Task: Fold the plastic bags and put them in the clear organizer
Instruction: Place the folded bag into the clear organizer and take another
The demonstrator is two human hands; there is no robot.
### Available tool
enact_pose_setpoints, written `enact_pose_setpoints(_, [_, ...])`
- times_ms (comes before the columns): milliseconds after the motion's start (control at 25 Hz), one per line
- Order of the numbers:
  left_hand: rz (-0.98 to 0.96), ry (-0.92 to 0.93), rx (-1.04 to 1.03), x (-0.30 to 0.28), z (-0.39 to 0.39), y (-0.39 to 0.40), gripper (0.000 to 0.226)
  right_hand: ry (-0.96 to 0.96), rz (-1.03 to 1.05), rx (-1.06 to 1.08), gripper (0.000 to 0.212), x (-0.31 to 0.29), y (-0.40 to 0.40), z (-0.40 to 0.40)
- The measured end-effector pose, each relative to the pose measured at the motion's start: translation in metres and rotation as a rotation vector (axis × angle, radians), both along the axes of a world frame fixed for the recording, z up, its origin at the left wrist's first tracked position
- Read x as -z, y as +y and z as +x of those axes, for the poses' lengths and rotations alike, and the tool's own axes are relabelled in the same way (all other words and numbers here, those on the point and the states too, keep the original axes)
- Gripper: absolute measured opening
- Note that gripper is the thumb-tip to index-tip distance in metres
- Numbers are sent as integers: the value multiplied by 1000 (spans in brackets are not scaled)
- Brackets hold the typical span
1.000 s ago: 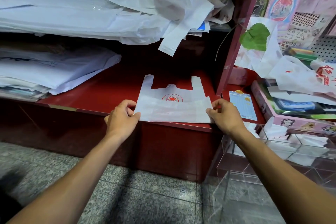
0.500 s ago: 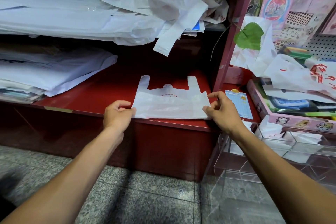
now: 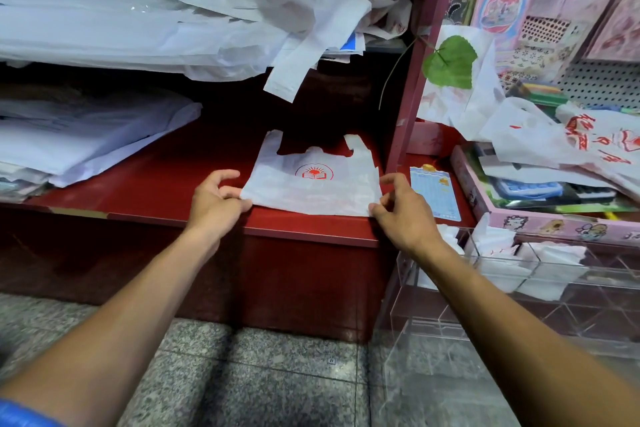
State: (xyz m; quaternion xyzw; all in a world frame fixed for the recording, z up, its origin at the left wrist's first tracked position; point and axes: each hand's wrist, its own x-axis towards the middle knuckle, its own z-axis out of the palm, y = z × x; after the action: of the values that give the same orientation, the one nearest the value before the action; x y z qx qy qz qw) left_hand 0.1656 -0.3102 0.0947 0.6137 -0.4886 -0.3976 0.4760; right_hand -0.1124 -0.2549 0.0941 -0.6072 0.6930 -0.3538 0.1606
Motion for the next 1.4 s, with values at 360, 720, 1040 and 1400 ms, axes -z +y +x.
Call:
enact_pose_setpoints(360, [42, -261, -128, 2, -8, -5, 28, -21, -12, 89, 27, 6, -8, -4])
enact_pose_setpoints(720, [-83, -467, -66, 9, 4, 7, 15, 159, 29, 104, 7, 5, -13, 4])
enact_pose_setpoints(1040, [-232, -1111, 105, 4, 4, 11, 48, 326, 95, 50, 18, 2, -15, 7])
enact_pose_setpoints(1400, [-258, -1069, 573, 15, 5, 15, 86, 662, -7, -219, 51, -8, 1, 37])
